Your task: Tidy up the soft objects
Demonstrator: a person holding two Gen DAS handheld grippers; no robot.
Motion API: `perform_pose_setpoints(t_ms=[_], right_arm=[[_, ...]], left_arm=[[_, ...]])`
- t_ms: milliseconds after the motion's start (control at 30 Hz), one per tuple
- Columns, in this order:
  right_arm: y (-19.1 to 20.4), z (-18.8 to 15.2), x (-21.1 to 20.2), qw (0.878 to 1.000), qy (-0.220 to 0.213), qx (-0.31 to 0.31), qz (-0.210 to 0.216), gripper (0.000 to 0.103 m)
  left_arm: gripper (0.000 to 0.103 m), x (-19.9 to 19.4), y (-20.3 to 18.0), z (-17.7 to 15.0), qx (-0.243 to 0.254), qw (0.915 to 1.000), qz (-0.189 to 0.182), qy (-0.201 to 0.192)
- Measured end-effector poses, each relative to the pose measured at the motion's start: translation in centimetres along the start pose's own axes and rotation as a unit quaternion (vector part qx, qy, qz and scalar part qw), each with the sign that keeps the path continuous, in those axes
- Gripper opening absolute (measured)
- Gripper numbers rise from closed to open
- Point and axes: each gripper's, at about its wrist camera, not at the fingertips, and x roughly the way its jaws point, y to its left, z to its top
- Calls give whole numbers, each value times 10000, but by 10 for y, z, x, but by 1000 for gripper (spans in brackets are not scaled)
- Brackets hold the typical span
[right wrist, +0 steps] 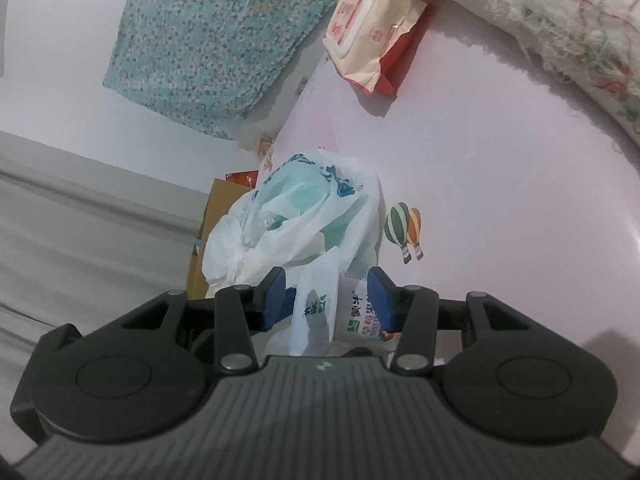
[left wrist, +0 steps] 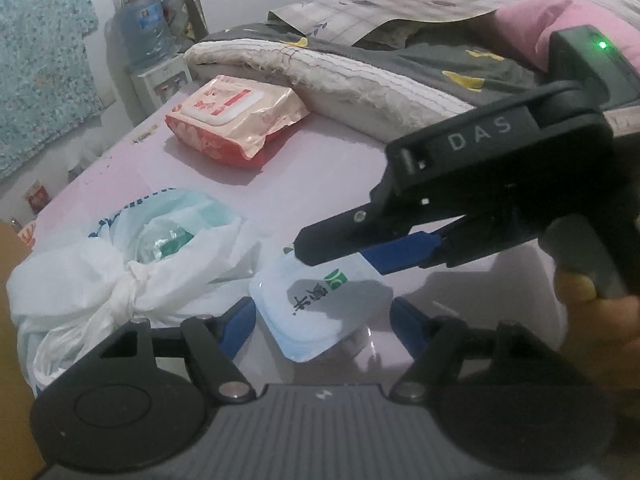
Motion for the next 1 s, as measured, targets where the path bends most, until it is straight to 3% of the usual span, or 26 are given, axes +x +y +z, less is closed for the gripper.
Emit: perform_pose_setpoints(t_ms=[300, 533, 1000], right_arm=[[-1, -1, 7, 9999, 94, -99, -67, 42], [6, -3, 3, 9991, -31, -338, -236, 33], [32, -16, -31, 9970, -315, -668, -236, 31]], left_arm=[[64, 8, 22, -1, -836, 9958, -303, 233], [49, 3, 30, -1, -1179, 9923, -370, 58], [48, -31, 21, 1, -1266, 9902, -490, -329]])
